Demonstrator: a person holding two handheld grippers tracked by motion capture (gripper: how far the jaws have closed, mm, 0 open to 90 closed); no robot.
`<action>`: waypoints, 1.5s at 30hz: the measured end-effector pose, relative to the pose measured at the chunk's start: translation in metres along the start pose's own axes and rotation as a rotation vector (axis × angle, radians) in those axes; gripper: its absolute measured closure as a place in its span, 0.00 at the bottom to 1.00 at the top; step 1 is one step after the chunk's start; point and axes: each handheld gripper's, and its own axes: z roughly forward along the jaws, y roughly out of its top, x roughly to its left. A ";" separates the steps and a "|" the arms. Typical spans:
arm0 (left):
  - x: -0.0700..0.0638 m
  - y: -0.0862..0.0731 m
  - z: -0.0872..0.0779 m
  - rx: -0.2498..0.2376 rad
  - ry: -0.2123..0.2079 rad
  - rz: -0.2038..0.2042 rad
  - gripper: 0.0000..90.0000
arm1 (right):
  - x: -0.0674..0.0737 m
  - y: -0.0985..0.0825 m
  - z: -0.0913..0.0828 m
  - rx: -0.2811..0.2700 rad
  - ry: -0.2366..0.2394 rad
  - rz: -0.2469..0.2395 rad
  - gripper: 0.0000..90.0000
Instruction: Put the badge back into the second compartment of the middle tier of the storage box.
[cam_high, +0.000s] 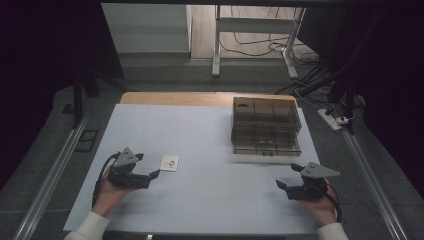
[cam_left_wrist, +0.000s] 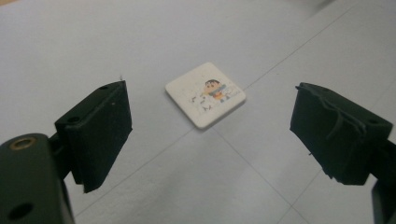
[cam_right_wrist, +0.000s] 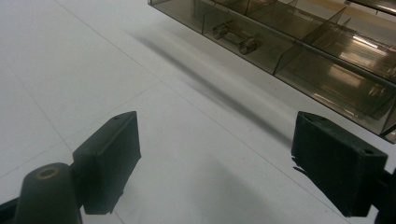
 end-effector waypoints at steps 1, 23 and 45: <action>0.000 0.003 0.001 -0.002 -0.002 0.000 0.14 | 0.000 0.000 0.000 0.004 0.001 -0.001 0.17; 0.001 0.028 0.013 0.039 -0.039 0.105 0.14 | 0.000 -0.001 0.003 0.015 0.002 -0.004 0.17; 0.016 0.055 0.032 0.093 -0.084 0.190 0.16 | 0.000 -0.001 0.004 0.026 0.002 -0.011 0.17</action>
